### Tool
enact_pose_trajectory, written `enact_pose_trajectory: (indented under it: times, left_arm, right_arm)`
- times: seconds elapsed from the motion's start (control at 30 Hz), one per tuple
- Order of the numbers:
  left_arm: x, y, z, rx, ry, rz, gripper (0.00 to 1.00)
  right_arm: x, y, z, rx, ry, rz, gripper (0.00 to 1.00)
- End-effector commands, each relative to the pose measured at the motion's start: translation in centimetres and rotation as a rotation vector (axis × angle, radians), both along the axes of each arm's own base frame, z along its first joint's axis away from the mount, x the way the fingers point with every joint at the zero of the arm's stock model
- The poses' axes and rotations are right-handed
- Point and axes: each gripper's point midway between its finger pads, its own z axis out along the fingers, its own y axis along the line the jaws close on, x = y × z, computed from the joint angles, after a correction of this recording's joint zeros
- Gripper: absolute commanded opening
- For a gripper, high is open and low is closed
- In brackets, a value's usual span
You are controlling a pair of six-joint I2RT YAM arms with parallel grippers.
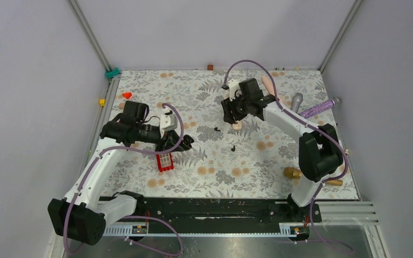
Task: Insert the wireless bluetooth earbuds into the charging case
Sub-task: Adjust the left earbud at the center of the board.
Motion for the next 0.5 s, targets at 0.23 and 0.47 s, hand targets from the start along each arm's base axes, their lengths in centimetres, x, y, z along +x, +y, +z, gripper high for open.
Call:
enact_pose_trajectory:
  times: [0.23,0.47]
  left_arm:
    - [-0.3,0.2,1.4,-0.117,-0.016,-0.028,0.00]
    - [-0.1,0.2,1.1,-0.123,-0.001,-0.027,0.00]
  right_arm:
    - [-1.3,3.1,-3.5,-0.073,0.124,0.056,0.57]
    - [-1.2,3.4,-6.2,-0.100,0.228,0.010,0.57]
